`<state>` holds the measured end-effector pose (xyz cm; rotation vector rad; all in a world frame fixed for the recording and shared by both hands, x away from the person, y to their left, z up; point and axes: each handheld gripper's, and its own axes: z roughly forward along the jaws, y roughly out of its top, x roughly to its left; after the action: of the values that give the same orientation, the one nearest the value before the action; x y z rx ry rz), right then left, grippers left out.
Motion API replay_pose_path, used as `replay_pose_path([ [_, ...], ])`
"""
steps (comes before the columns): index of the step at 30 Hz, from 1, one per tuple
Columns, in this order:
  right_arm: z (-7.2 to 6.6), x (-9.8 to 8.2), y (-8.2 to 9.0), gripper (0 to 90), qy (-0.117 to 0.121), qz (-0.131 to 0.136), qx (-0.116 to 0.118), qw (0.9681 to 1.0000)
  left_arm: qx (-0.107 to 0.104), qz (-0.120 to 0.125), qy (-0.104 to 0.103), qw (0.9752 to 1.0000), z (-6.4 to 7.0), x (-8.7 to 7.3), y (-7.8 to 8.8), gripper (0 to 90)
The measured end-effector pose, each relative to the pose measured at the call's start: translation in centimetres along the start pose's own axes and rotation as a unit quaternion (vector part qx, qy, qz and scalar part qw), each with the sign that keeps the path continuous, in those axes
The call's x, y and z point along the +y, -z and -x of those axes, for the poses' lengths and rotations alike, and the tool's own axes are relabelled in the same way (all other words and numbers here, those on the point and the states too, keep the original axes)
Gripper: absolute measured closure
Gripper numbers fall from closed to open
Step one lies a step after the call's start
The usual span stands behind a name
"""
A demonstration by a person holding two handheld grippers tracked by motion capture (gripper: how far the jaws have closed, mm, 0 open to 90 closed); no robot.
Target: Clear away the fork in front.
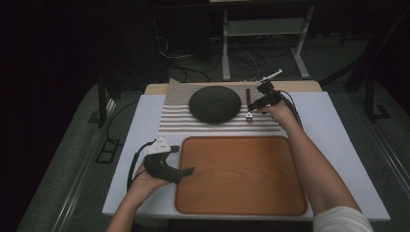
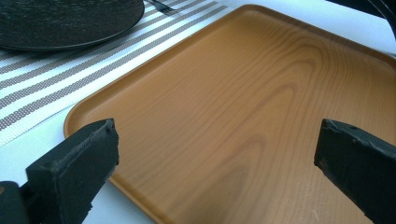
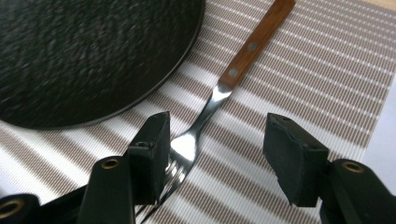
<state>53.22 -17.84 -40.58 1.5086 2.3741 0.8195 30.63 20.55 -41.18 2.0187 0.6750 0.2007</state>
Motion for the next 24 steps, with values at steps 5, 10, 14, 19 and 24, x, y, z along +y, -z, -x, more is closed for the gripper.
replay_pose_path([
  [5,0.3,1.5,-1.1,45.0,-0.009,-0.021,0.006,0.9997,-0.003,0.000,0.000,1.0000,0.0,0.0,-0.1,0.0],
  [10,0.5,2.9,-2.2,48.3,-0.014,-0.041,0.000,0.9991,-0.004,0.001,0.001,1.0000,0.0,0.0,-0.1,0.0],
  [14,0.5,3.8,-2.9,49.6,-0.023,-0.054,-0.004,0.9983,-0.004,0.002,0.001,1.0000,0.0,0.0,-0.1,0.0],
  [19,0.7,4.6,-3.9,53.9,-0.026,-0.077,-0.017,0.9965,-0.005,0.003,0.000,1.0000,0.0,0.0,0.0,0.0],
  [24,0.7,4.9,-4.7,54.7,-0.031,-0.090,-0.020,0.9953,-0.004,0.005,0.002,1.0000,-0.2,0.0,0.1,0.0],
])
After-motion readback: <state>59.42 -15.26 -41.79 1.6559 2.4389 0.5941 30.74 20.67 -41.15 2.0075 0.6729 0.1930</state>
